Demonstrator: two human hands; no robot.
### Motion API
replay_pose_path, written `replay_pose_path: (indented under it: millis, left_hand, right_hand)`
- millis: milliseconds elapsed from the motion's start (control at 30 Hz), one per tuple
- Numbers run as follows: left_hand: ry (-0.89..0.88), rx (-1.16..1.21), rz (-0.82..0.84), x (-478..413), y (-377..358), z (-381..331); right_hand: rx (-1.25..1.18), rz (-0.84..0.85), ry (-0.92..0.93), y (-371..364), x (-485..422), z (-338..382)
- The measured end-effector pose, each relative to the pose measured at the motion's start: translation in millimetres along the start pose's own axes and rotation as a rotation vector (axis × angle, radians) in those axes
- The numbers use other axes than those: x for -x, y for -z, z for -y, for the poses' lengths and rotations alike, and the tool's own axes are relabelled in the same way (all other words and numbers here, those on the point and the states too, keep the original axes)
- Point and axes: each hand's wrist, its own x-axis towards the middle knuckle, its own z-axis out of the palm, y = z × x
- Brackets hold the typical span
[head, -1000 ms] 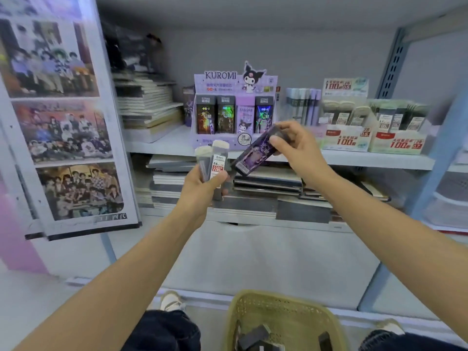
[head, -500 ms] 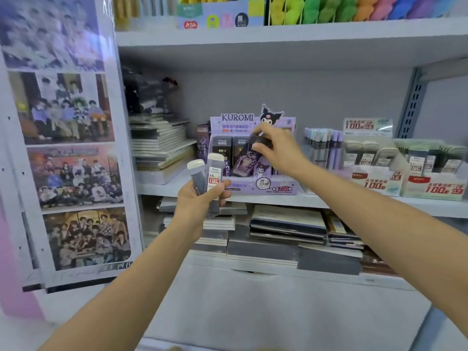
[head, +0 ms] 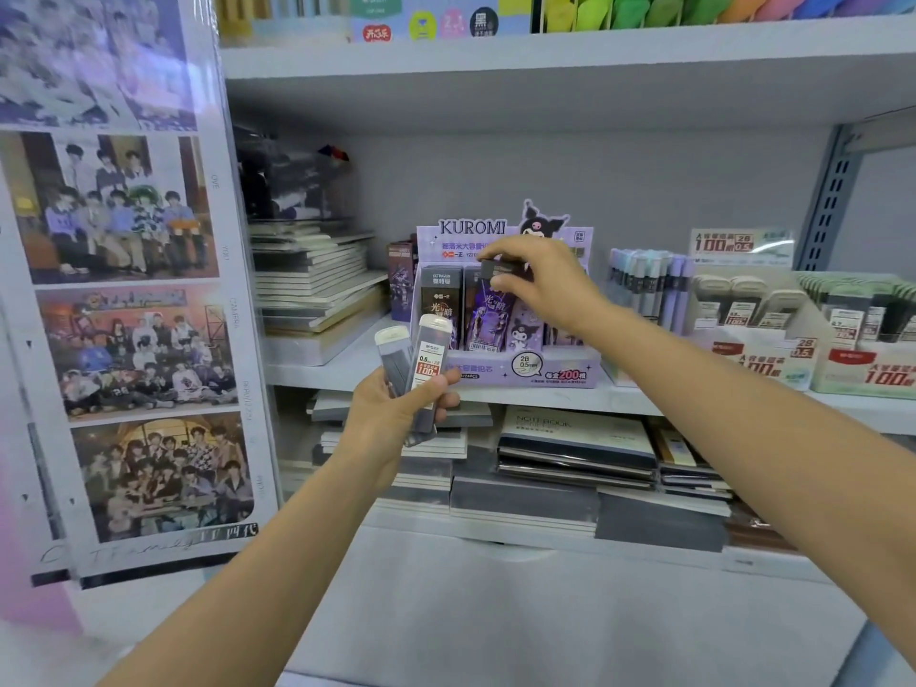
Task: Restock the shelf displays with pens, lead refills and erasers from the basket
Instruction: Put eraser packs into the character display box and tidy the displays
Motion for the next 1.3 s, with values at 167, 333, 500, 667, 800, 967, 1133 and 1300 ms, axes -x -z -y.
replay_pose_path:
  millis: [167,333,500,667,800,967,1133,1300]
  left_hand:
    - [0.004,0.008,0.0,-1.1,-2.0,1.6]
    - [0.006,-0.002,0.021,3.8,-6.7,-0.1]
    - [0.02,-0.006,0.052,11.4,-12.2,-3.4]
    - [0.021,-0.032,0.134,19.9,-29.4,1.0]
    - [0.198,0.066,0.185,26.9,-48.5,4.9]
    - [0.233,-0.164,0.145,32.9,-67.4,10.3]
    - [0.167,-0.055,0.086,36.0,-84.3,9.2]
    - [0.188,0.059,0.091,39.6,-103.4,3.1]
  right_hand:
    - [0.04,0.014,0.034,-3.5,-2.0,-0.4]
    - [0.34,-0.03,0.014,-20.3,-0.3,2.9]
    - [0.166,-0.049,-0.027,-13.6,16.5,19.1]
    - [-0.538,0.1,-0.336,-9.9,64.1,41.2]
    - [-0.711,0.163,-0.436,-0.1,90.6,30.4]
    - [-0.715,0.186,-0.435,32.5,107.6,6.3]
    - [-0.726,0.205,-0.382,61.2,124.8,-8.2]
    - [-0.73,0.229,-0.381,80.0,140.8,-17.0]
